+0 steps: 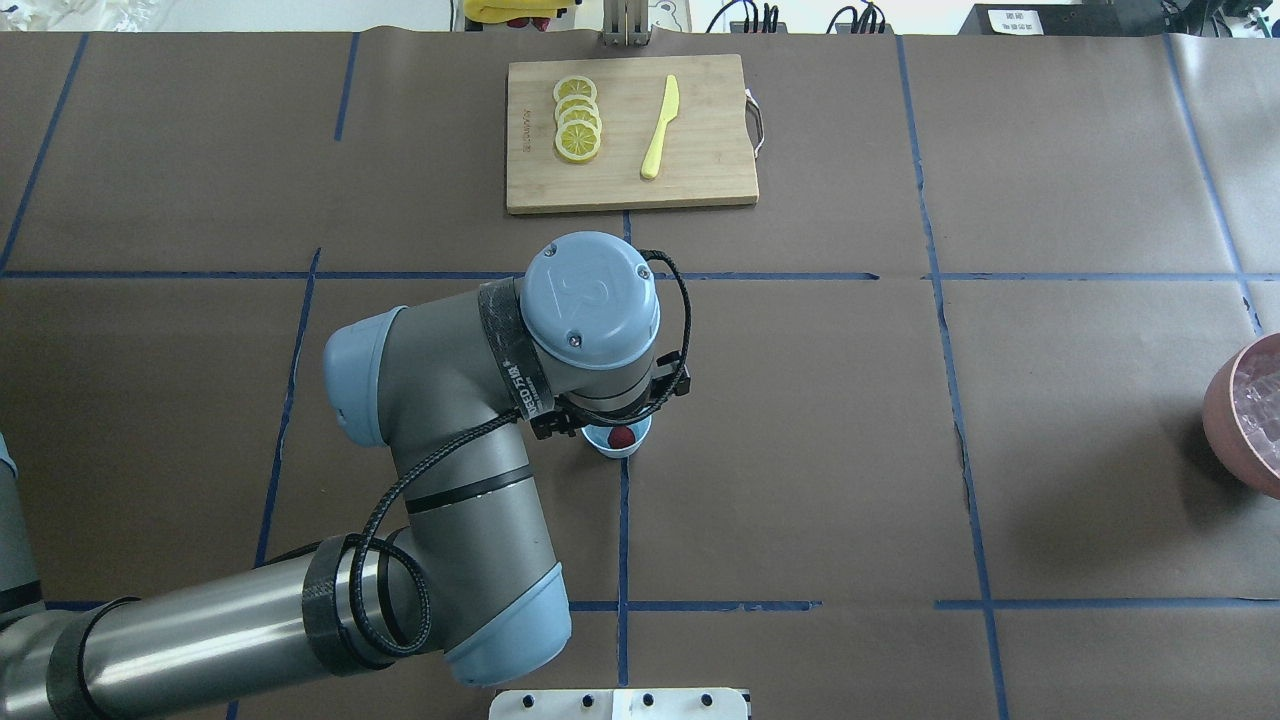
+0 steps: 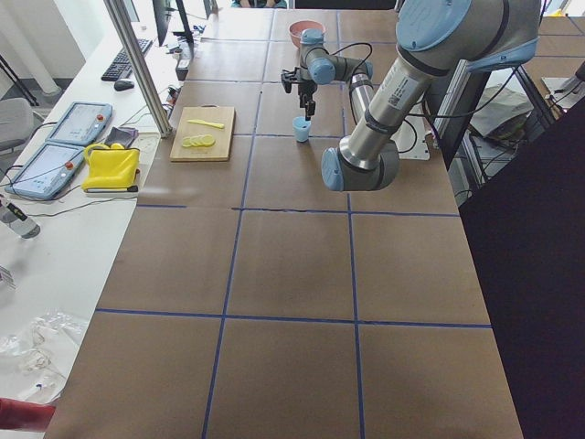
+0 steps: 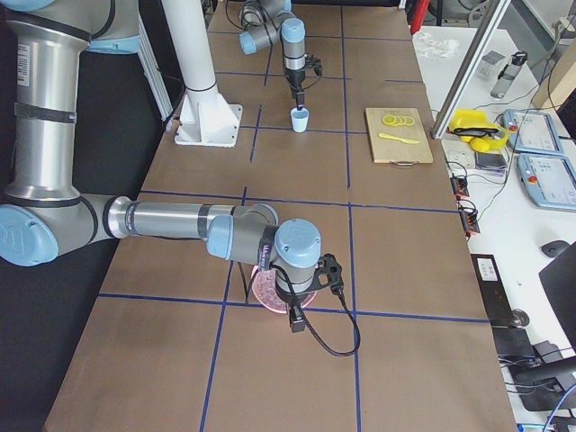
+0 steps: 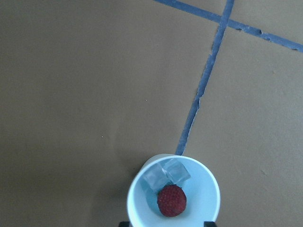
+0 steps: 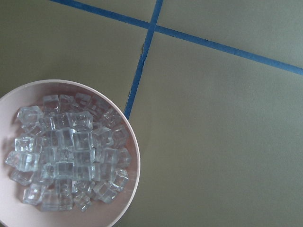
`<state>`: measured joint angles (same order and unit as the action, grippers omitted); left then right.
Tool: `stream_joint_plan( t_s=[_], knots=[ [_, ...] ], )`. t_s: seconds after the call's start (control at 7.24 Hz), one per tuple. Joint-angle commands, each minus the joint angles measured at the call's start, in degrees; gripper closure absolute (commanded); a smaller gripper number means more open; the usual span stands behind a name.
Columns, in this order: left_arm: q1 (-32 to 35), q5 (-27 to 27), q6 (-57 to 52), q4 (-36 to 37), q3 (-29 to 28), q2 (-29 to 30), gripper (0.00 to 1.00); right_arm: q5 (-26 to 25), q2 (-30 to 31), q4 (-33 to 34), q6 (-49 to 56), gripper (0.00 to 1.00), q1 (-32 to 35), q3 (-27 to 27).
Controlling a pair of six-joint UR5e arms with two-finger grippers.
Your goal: Put ice and strawberries in cup
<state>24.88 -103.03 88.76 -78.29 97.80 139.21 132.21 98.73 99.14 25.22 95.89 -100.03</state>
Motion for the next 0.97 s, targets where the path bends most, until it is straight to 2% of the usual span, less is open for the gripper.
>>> stream_joint_plan(
  t_s=[0.0,0.14,0.28,0.41,0.83],
  knots=[
    [2.87,-0.33,-10.65,0.68,4.47,-4.96,0.00,0.06,0.06,0.00,0.00,0.00,0.00,-0.16],
    [6.29,-2.68,-20.29,0.68,11.03,-12.74,0.00,0.06,0.06,0.00,0.00,0.00,0.00,-0.25],
    [11.80,-7.93,-29.69,1.20,15.53,-19.17,0.00,0.06,-0.03,0.00,-0.09,0.00,0.00,-0.25],
    [18.12,-12.50,-41.71,1.90,17.93,-24.37,0.00,0.06,-0.12,0.00,-0.09,0.00,0.00,-0.17],
    [40.69,-24.54,-76.60,1.91,17.08,-38.09,0.00,0.06,-0.21,0.00,-0.09,0.00,0.00,-0.17]
  ],
)
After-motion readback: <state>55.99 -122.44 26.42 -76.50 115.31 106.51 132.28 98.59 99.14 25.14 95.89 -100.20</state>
